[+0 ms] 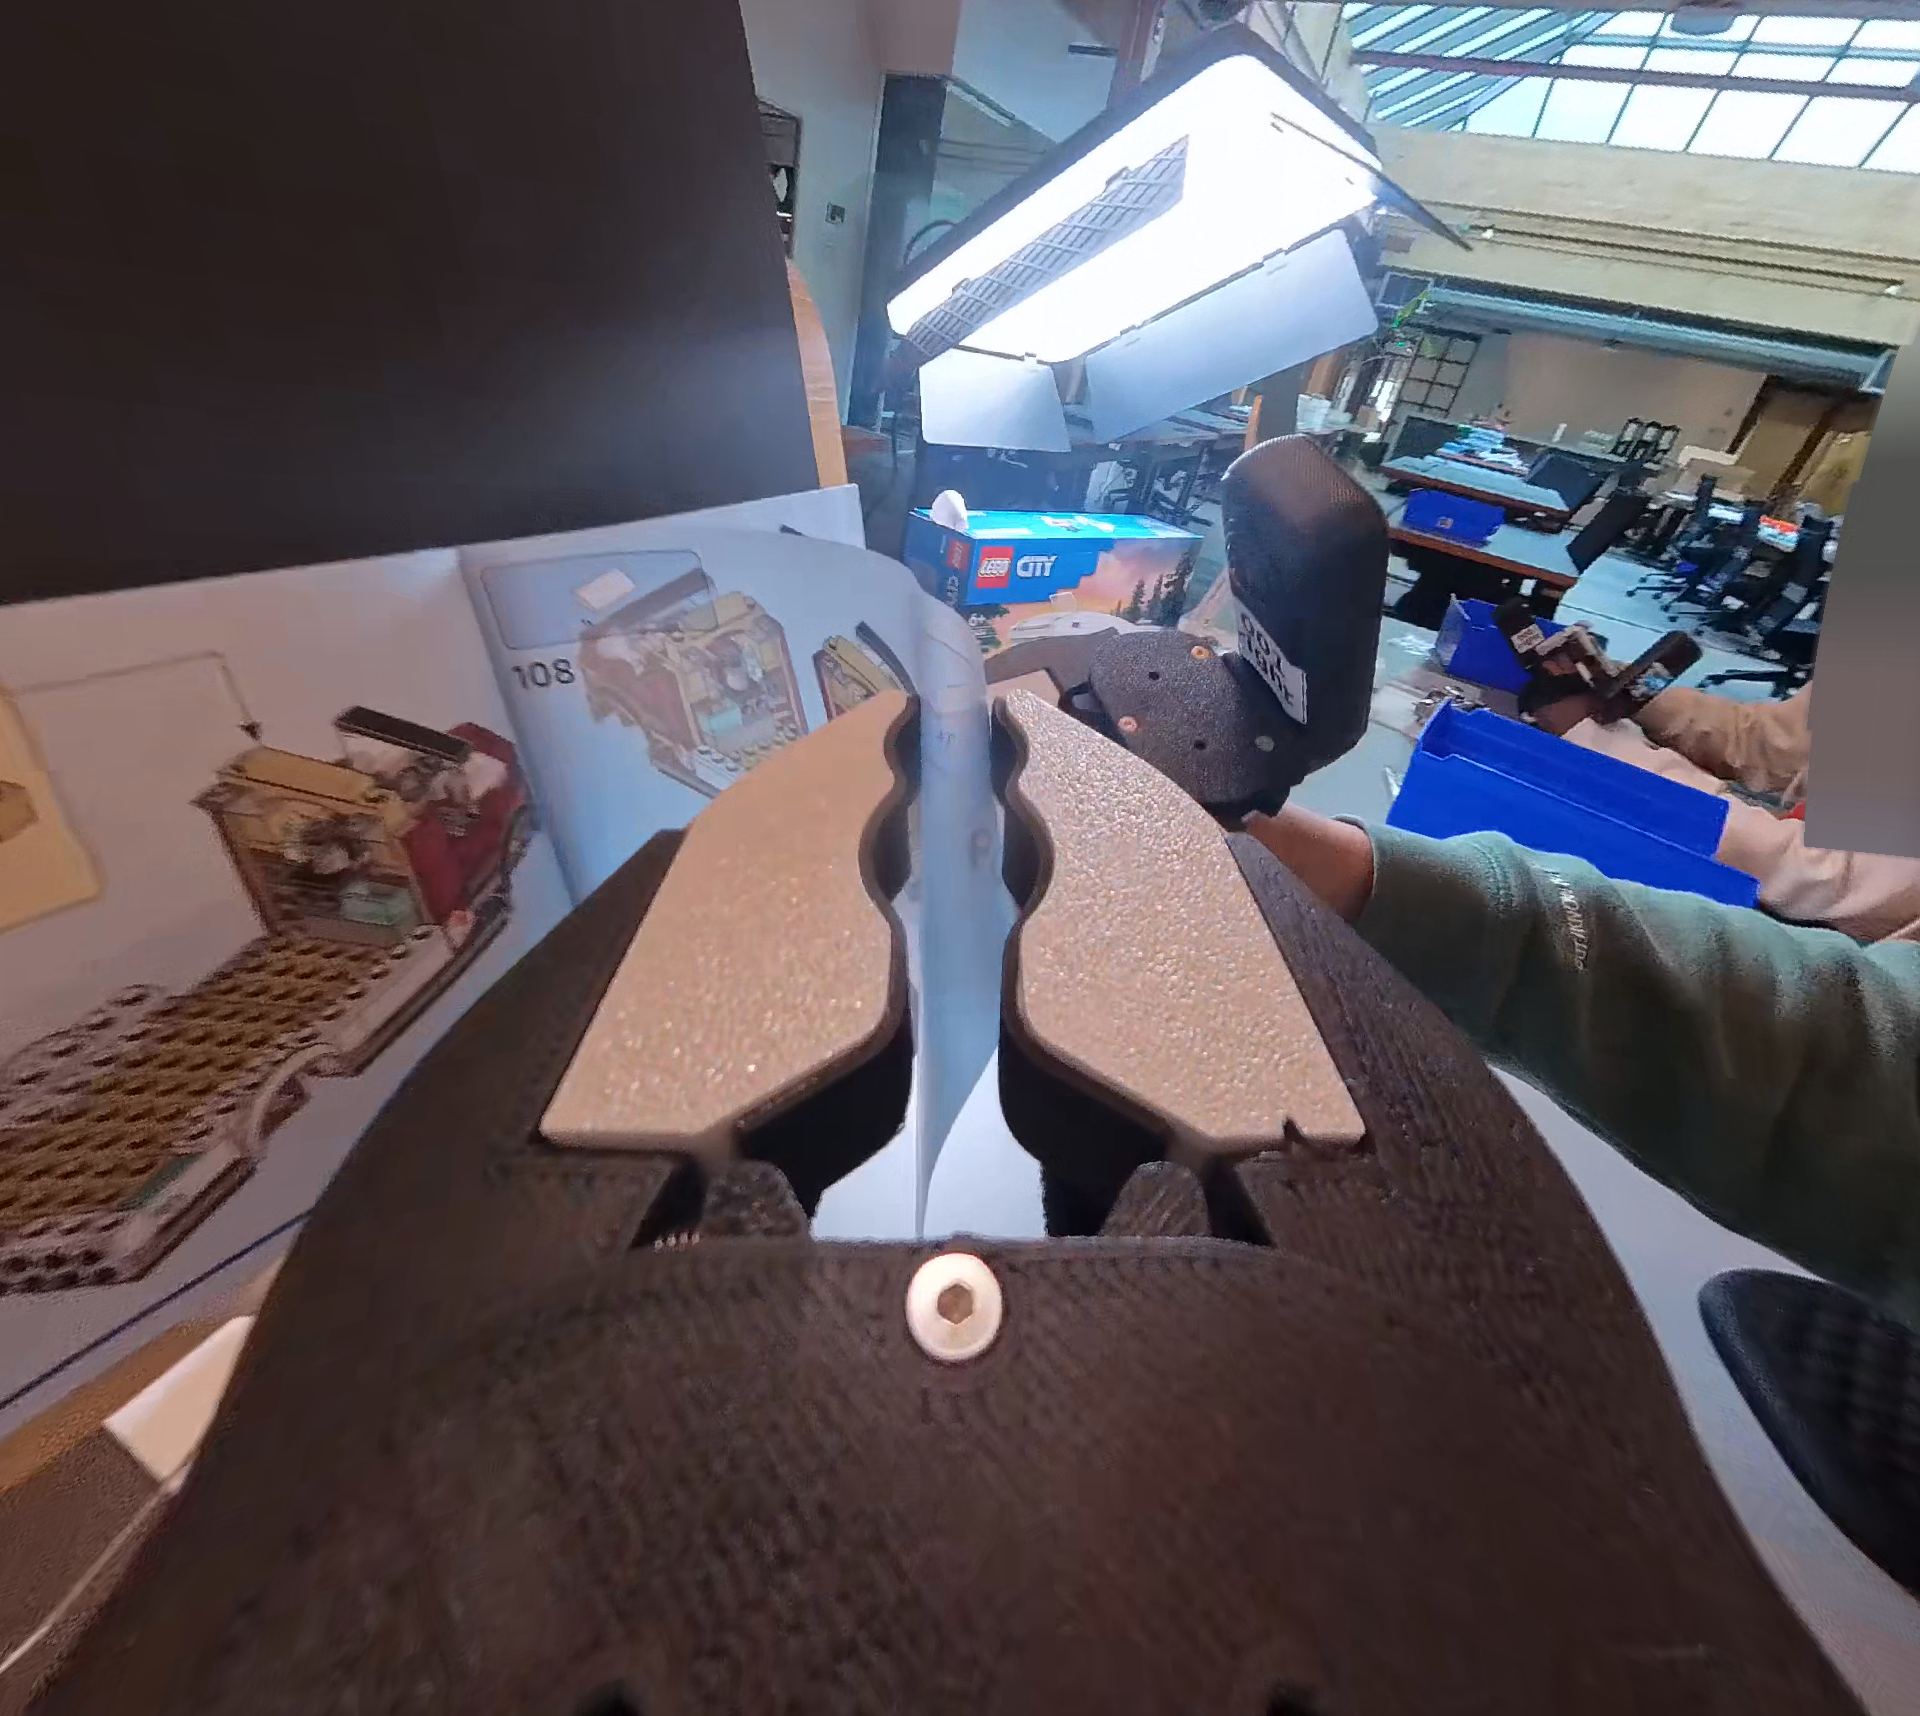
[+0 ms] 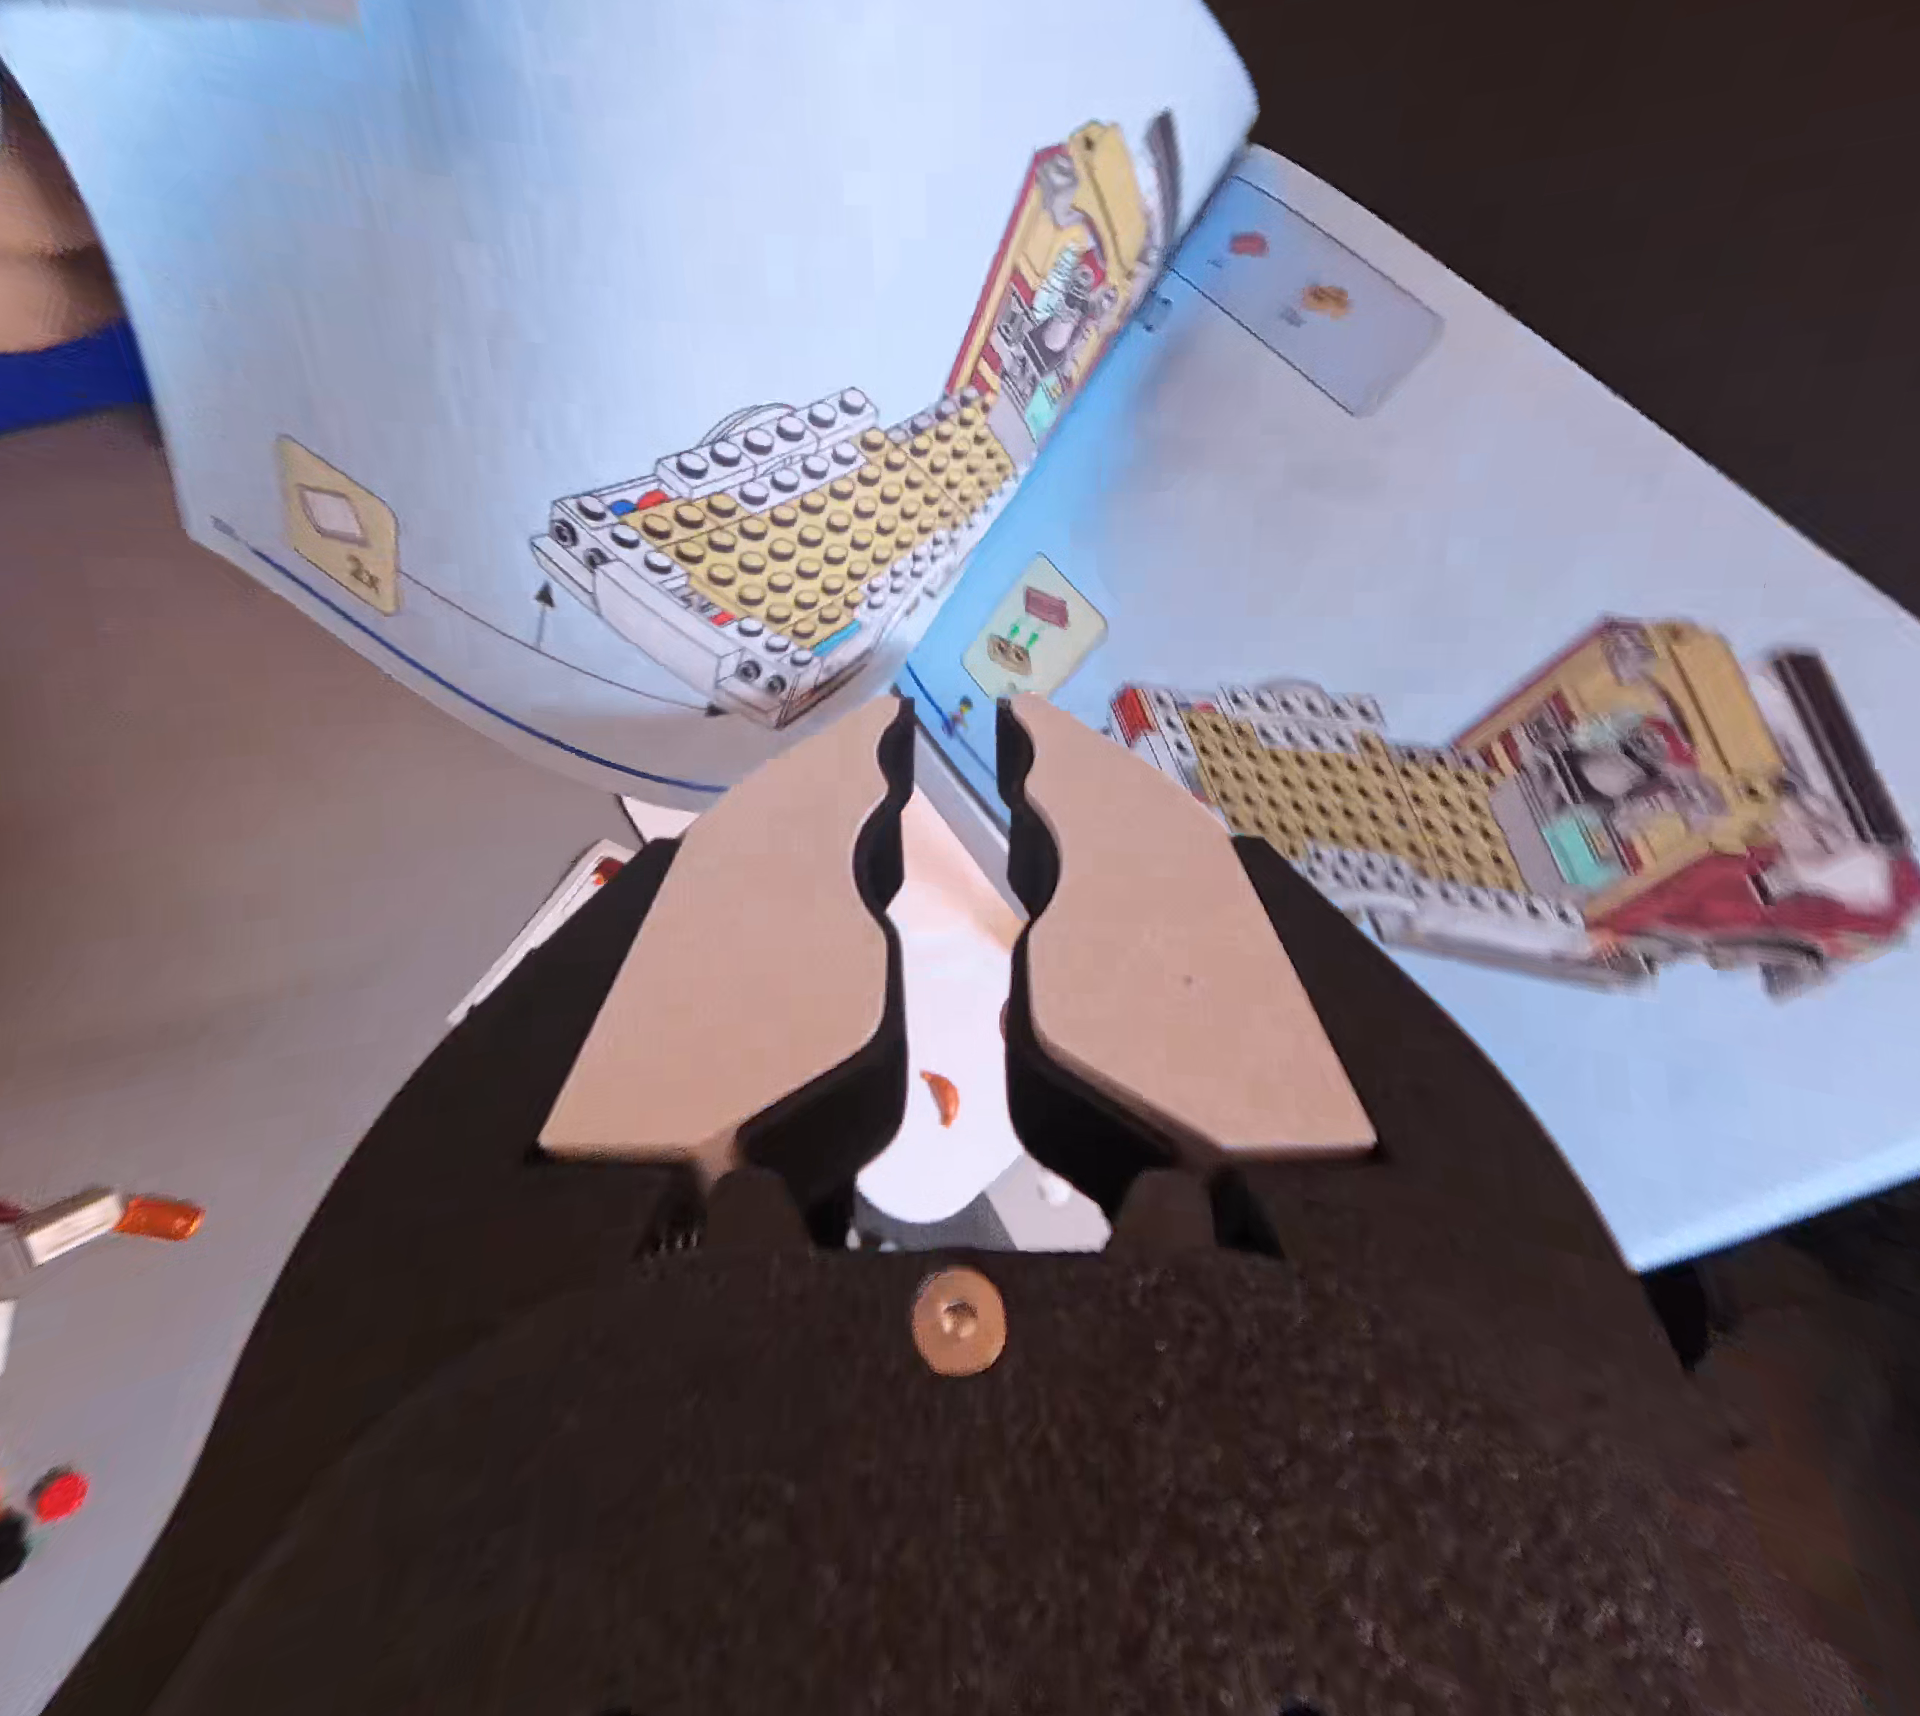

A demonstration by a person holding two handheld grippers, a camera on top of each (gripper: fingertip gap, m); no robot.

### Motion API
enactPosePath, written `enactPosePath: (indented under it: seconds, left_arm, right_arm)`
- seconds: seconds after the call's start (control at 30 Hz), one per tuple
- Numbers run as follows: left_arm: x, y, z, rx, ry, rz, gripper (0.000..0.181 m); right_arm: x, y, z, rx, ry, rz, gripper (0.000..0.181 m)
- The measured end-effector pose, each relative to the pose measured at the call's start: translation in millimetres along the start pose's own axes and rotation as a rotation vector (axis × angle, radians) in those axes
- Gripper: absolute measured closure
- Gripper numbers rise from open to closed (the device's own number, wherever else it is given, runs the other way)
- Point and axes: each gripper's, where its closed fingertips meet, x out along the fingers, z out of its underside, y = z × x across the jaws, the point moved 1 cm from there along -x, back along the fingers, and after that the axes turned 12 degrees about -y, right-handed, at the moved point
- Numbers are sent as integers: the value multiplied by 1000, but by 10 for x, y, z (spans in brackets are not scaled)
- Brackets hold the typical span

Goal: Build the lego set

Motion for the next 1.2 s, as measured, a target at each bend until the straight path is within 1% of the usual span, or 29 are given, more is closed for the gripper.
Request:
enactPosePath:
  seconds: [0.07,0.17,0.2,0.27,0.33,0.4,0.47,0.57,0.63,0.7,0.73,0.8,0.9,0.97,1.03,1.1,1.17,1.2]
  left_arm:
    - [-114,-60,-46,6,0,-25,168]
    - [-353,-247,-104,-29,20,-120,157]
    - [-464,-314,-140,-44,47,-165,153]
    - [-722,-411,-226,-47,129,-267,151]
    - [-970,-476,-280,-9,198,-389,151]
    - [-1094,-495,-266,36,225,-473,155]
    - [-1031,-539,-142,46,161,-512,155]
    - [-859,-684,66,40,61,-543,154]
    - [-744,-837,252,-9,-4,-554,152]
    - [-677,-1001,476,-82,-32,-577,154]
    - [-652,-1060,601,-150,-26,-568,155]
    - [-595,-1123,864,-329,22,-505,155]
    - [-567,-1245,1241,-636,139,-402,150]
    - [-568,-1368,1364,-839,269,-306,142]
    - [-555,-1478,1368,-982,412,-196,139]
    - [-509,-1574,1375,-1019,465,-165,143]
    - [-502,-1632,1358,-1006,499,-158,165]
    - [-526,-1630,1303,-982,529,-143,170]
  right_arm:
    - [159,-73,-115,-59,-28,20,166]
    - [375,-126,-292,-119,-63,69,166]
    - [439,-140,-336,-128,-78,81,166]
    - [540,-158,-411,-133,-101,111,166]
    - [616,-161,-438,-134,-130,152,167]
    - [658,-165,-455,-130,-145,183,168]
    - [674,-175,-469,-118,-150,194,168]
    - [680,-171,-470,-135,-166,230,169]
    - [683,-173,-469,-145,-181,251,169]
    - [692,-171,-468,-153,-189,266,169]
    - [694,-170,-467,-157,-192,274,169]
    - [699,-177,-465,-169,-202,284,167]
    - [705,-193,-456,-192,-208,293,165]
    - [712,-191,-457,-193,-204,298,165]
    - [722,-189,-460,-181,-204,301,165]
    - [730,-187,-460,-182,-211,310,165]
    - [732,-185,-458,-198,-222,324,166]
    - [734,-189,-456,-204,-227,328,165]
